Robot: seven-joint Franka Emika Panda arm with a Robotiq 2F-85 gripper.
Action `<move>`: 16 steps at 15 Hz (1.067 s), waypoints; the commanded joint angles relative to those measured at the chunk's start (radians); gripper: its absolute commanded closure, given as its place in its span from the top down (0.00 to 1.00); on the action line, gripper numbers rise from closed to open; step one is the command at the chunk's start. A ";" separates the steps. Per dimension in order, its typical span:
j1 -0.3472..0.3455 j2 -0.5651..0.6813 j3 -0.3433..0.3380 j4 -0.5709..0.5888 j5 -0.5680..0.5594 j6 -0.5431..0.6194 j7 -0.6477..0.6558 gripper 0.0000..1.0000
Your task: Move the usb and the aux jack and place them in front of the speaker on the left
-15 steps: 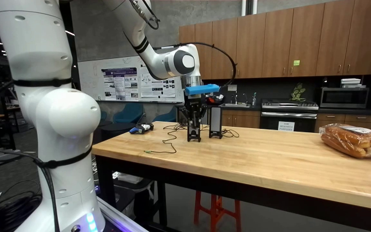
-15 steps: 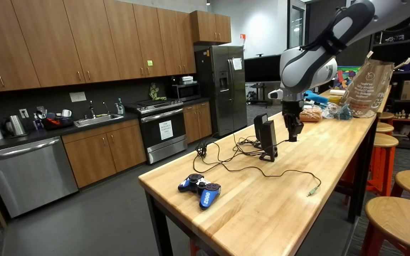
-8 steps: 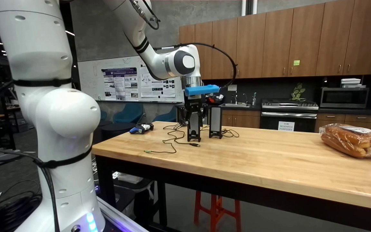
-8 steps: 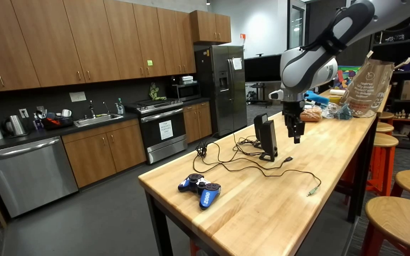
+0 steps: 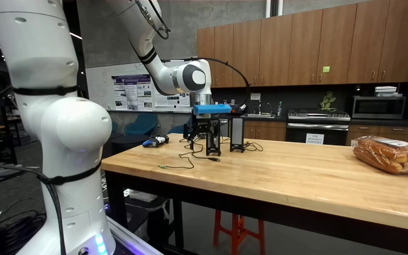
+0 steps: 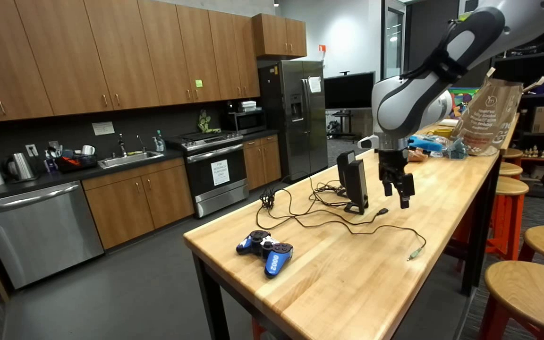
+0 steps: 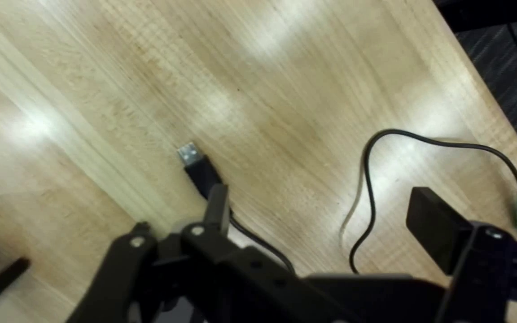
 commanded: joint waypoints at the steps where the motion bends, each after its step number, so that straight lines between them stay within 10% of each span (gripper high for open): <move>1: 0.026 -0.084 -0.003 -0.089 0.034 -0.002 -0.130 1.00; 16: 0.109 -0.256 -0.004 -0.304 0.103 -0.085 -0.563 1.00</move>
